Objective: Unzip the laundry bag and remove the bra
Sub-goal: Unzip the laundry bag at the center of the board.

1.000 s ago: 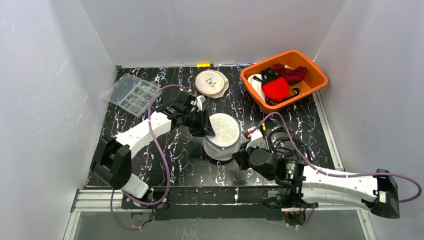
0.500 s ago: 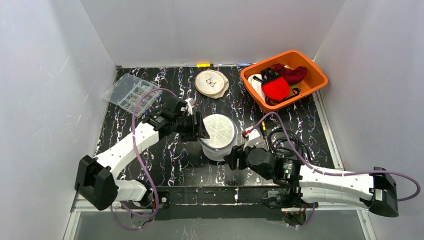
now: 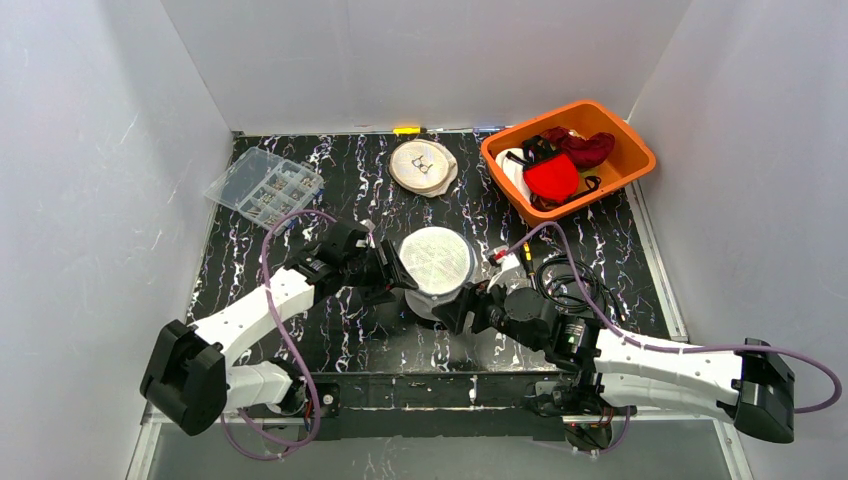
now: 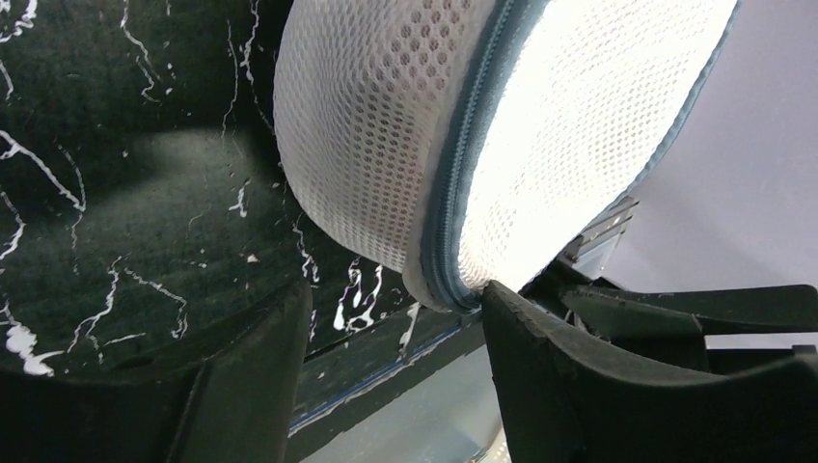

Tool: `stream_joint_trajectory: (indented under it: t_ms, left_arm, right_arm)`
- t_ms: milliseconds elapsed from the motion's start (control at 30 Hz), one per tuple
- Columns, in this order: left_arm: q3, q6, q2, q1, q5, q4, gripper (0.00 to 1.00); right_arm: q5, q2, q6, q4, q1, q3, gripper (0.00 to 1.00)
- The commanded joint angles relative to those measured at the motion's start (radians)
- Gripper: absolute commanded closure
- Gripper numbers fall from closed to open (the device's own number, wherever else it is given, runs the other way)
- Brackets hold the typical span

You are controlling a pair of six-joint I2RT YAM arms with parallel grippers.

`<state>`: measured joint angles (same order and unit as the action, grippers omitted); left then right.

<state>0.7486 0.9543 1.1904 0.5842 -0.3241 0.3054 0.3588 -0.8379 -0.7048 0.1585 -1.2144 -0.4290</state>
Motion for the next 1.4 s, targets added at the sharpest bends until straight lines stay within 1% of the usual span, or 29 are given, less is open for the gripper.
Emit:
stream_joint_trajectory:
  t_ms: [0, 167, 267, 433, 600, 767, 1033, 1100, 1167, 1233, 1367]
  left_arm:
    - [0.032, 0.052, -0.004, -0.001, 0.000, -0.060, 0.38]
    - [0.035, 0.057, -0.037, -0.006, 0.044, -0.054, 0.38]
    - [0.028, 0.080, -0.042, -0.017, 0.045, -0.060, 0.38]
    - [0.006, 0.128, -0.058, -0.043, 0.023, -0.110, 0.36]
    - [0.014, 0.143, -0.052, -0.059, 0.006, -0.145, 0.37]
    - [0.042, 0.122, -0.010, -0.062, 0.002, -0.122, 0.39]
    - [0.016, 0.111, 0.021, -0.080, 0.016, -0.133, 0.46]
    - [0.021, 0.103, 0.024, -0.090, 0.016, -0.132, 0.49]
    - [0.026, 0.095, 0.024, -0.096, 0.023, -0.132, 0.54]
    - [0.033, 0.085, 0.023, -0.098, 0.028, -0.127, 0.63]
    - [0.040, 0.077, 0.016, -0.097, 0.037, -0.117, 0.85]
  right_arm:
    - [-0.048, 0.022, -0.044, 0.100, 0.027, 0.012, 0.14]
    - [-0.029, 0.057, -0.057, 0.113, 0.033, 0.040, 0.04]
    - [-0.020, 0.066, -0.058, 0.117, 0.035, 0.048, 0.02]
    - [-0.020, 0.061, -0.053, 0.116, 0.035, 0.048, 0.02]
    - [-0.030, 0.050, -0.042, 0.127, 0.035, 0.045, 0.03]
    - [-0.026, 0.053, -0.042, 0.131, 0.035, 0.051, 0.04]
    - [-0.036, 0.052, -0.042, 0.146, 0.035, 0.058, 0.05]
    - [-0.045, 0.043, -0.038, 0.151, 0.035, 0.054, 0.05]
    - [-0.051, 0.033, -0.034, 0.156, 0.035, 0.049, 0.06]
    - [-0.056, 0.021, -0.028, 0.164, 0.035, 0.046, 0.06]
    - [-0.054, -0.003, -0.013, 0.193, 0.035, 0.044, 0.08]
